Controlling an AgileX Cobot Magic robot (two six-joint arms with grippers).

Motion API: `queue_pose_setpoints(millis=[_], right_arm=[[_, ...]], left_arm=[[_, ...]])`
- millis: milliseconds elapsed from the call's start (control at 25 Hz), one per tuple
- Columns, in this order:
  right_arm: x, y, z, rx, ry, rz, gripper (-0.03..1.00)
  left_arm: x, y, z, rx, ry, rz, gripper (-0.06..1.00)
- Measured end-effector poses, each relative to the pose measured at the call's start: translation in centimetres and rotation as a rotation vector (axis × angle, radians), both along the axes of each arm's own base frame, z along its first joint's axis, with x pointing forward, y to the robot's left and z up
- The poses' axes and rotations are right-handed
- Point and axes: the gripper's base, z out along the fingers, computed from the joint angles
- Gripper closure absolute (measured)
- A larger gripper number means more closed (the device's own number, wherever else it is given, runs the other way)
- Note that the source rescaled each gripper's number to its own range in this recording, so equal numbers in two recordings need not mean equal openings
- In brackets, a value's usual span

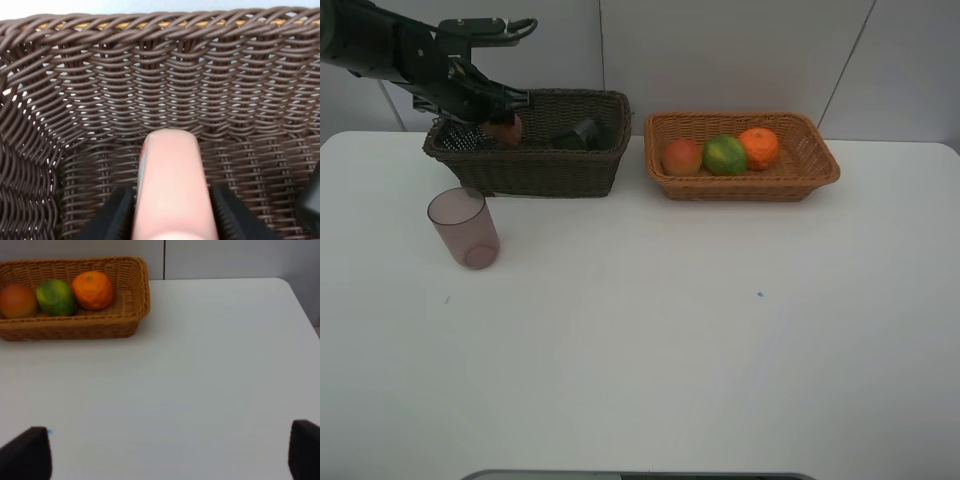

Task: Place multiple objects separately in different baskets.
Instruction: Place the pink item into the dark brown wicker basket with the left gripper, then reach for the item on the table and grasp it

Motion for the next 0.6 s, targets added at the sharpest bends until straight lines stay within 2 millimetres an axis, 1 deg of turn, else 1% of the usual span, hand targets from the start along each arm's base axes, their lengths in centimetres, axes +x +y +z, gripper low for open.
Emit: queue_pose_setpoints(millis=[40,120,200,240,400,480,600], right_arm=[[0.0,0.0,0.0,0.0,0.0,0.0,-0.03],[0.0,0.0,0.0,0.0,0.0,0.0,-0.03],[0.0,0.0,0.0,0.0,0.0,0.0,-0.03],[0.0,0.0,0.0,0.0,0.0,0.0,-0.03],[0.0,0.0,0.0,0.0,0.0,0.0,-0.03],[0.0,0.0,0.0,0.0,0.0,0.0,-0.03],[0.0,0.0,0.0,0.0,0.0,0.0,-0.03]], left_arm=[[0.0,0.0,0.0,0.0,-0.001,0.0,0.41],[0.1,0.0,0.1,-0.002,-0.009,0.0,0.23],[0.1,0.0,0.1,-0.002,-0.013,0.0,0.11],[0.1,0.0,0.2,-0.003,-0.015,0.0,0.08],[0.0,-0.1,0.8,-0.004,-0.022,-0.001,0.05],[-0.3,-0.2,1.8,-0.003,-0.017,-0.004,0.05],[-1.1,-0.8,3.4,0.001,0.005,-0.022,0.05]])
